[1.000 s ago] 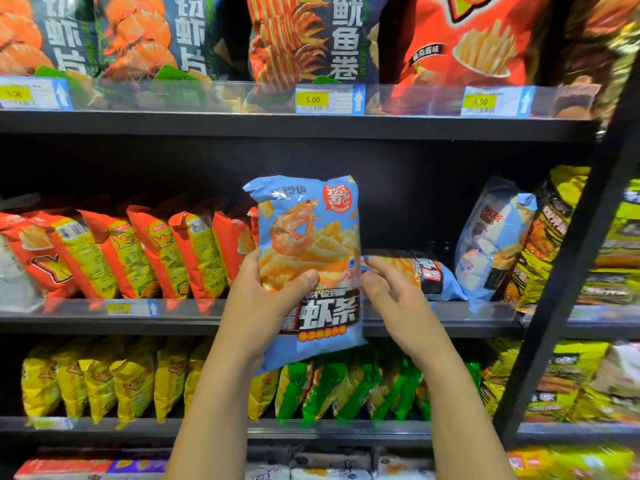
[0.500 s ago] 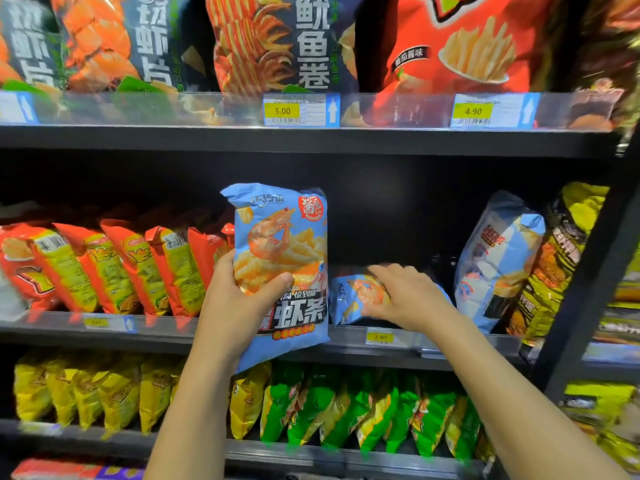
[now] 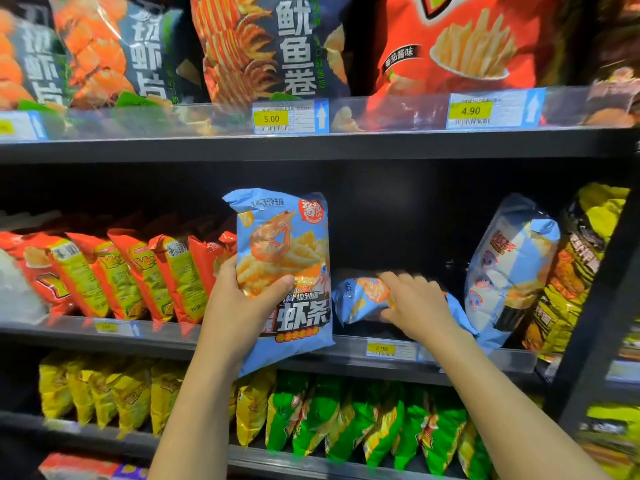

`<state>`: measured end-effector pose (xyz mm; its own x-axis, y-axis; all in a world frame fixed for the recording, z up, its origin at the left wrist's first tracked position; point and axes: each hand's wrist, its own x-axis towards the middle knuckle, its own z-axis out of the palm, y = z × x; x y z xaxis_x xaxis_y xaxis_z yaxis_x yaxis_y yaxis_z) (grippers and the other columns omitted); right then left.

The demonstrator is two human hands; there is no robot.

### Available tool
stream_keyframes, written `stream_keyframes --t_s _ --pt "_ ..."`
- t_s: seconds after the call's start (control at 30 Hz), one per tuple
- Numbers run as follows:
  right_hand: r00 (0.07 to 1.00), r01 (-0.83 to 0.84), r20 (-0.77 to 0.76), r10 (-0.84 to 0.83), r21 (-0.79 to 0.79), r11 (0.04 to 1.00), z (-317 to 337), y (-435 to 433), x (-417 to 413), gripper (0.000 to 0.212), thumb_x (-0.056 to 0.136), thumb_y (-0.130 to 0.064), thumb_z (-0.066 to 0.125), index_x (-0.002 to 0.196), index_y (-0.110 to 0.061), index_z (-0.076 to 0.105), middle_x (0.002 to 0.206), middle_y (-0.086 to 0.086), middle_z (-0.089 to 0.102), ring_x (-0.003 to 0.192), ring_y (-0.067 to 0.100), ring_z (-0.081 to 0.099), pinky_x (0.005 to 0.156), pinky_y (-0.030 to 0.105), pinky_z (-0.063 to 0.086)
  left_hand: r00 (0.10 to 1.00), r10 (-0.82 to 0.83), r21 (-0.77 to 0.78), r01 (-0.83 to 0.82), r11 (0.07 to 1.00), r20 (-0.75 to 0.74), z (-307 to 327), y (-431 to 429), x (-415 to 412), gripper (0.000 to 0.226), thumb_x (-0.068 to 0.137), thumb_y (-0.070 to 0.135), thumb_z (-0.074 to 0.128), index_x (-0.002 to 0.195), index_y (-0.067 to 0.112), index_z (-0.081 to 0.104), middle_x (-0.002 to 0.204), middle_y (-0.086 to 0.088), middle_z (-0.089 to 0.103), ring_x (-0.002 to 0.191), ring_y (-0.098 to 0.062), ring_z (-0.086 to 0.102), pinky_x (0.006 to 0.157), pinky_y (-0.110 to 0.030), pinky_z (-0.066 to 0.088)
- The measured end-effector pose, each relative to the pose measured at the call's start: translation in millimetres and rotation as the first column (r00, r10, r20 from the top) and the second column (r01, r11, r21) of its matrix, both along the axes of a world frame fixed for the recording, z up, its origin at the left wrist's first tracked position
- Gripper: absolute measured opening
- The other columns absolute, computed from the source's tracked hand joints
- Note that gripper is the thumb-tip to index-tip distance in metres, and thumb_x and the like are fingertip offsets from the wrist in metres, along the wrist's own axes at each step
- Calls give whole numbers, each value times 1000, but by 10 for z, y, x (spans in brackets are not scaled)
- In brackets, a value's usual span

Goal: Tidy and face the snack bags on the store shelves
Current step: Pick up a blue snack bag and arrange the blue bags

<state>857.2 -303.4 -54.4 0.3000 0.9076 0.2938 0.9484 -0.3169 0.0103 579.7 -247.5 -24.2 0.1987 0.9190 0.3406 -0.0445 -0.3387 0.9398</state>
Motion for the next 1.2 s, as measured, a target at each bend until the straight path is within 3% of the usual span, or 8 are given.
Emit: stream_keyframes --t_s 0.17,0.3,0.43,0.57,0.7,0.9,1.1,1.2 --pt "976 41 -219 6 208 977 34 -102 88 60 90 -37 69 144 -25 47 127 5 62 114 31 58 89 41 43 999 -22 6 22 1000 41 41 -27 131 56 83 31 89 130 32 61 116 7 77 103 -15 77 85 -44 64" --pt "835 124 -533 133 419 899 14 -170 163 34 88 -27 70 119 -24 57 107 -2 64 97 23 60 74 36 43 997 -27 -6 28 1000 78 65 -17 291 60 74 43 94 125 38 63 115 7 78 104 -20 77 89 -53 62" --pt "689 220 -685 234 506 834 59 -234 194 24 91 -27 75 107 -23 57 97 -8 67 87 7 62 65 25 42 991 -9 15 8 1000 132 41 15 513 59 80 34 92 129 35 60 115 9 77 103 -12 76 90 -47 63" --pt "614 287 -745 263 520 805 79 -228 249 24 90 -24 75 106 -19 59 97 -5 68 93 19 65 68 30 44 985 61 8 -63 998 159 -52 61 812 68 81 35 91 137 30 52 120 8 72 103 -10 74 90 -42 63" --pt "565 306 -764 312 545 781 104 -238 226 26 89 -30 78 104 -19 61 96 -4 68 89 12 64 65 26 43 983 148 38 -153 988 109 -118 82 1088 67 85 32 88 130 32 39 109 19 61 94 4 63 73 -17 50" --pt "557 319 -770 311 545 776 133 -277 157 25 89 -33 79 99 -23 58 96 -5 66 86 5 61 62 24 41 950 313 34 -312 949 -15 -227 262 1273 67 80 42 88 120 36 35 108 4 67 97 -21 69 85 -48 60" --pt "544 303 -777 317 534 789 130 -276 170 31 91 -34 77 108 -18 57 99 -5 65 84 3 60 60 22 40 899 436 75 -432 899 -40 -281 427 1198 62 85 31 85 123 24 36 109 -6 66 93 -28 69 75 -47 60" --pt "540 292 -777 322 532 795 128 -247 175 30 92 -34 77 108 -17 57 95 -6 66 83 4 62 58 21 41 893 449 123 -443 888 -29 -266 429 1252 64 87 27 83 130 14 37 117 -9 60 101 -28 63 80 -48 59"
